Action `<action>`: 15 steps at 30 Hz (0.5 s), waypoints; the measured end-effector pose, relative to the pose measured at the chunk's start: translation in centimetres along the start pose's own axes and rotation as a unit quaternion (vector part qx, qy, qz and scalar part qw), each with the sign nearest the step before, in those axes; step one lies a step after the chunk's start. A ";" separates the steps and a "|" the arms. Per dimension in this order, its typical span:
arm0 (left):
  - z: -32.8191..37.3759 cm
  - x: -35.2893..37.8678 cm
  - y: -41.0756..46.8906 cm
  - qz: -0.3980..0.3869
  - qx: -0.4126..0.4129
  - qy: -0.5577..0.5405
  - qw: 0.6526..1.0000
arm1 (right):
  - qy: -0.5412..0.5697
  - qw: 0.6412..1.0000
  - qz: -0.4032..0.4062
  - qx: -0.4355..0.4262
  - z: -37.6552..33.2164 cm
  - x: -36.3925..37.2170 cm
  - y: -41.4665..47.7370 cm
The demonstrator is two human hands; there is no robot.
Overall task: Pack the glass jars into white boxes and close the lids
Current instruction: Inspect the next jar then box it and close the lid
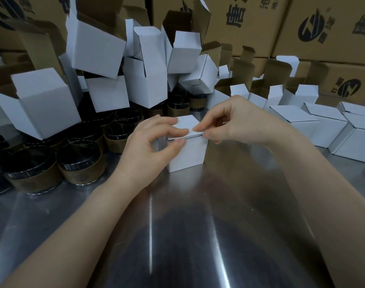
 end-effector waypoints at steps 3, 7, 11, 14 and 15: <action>-0.1 0.2 0.0 -0.010 -0.002 0.019 1.000 | -0.013 1.000 -0.018 0.000 0.1 0.3 0.0; -0.3 0.2 0.1 -0.012 -0.010 0.022 1.000 | -0.031 0.999 -0.021 -0.006 0.3 0.3 0.0; -0.5 0.3 0.2 -0.014 -0.014 0.007 1.000 | -0.053 0.998 0.021 -0.020 0.4 0.2 0.3; -0.6 0.4 0.3 -0.016 -0.008 -0.012 1.000 | -0.077 0.994 0.055 -0.053 -0.2 0.8 0.5; -0.5 0.4 0.2 -0.017 -0.006 -0.018 1.000 | -0.080 0.993 0.049 -0.066 -0.5 1.3 0.6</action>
Point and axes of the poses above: each hand's wrist, its own y-axis towards the middle knuckle, its own x-axis out of the palm, z = x × y, the point moved 8 cm from there along y, towards the middle knuckle, and after that the axes turned 10 degrees about -y, right-handed, at the moved point
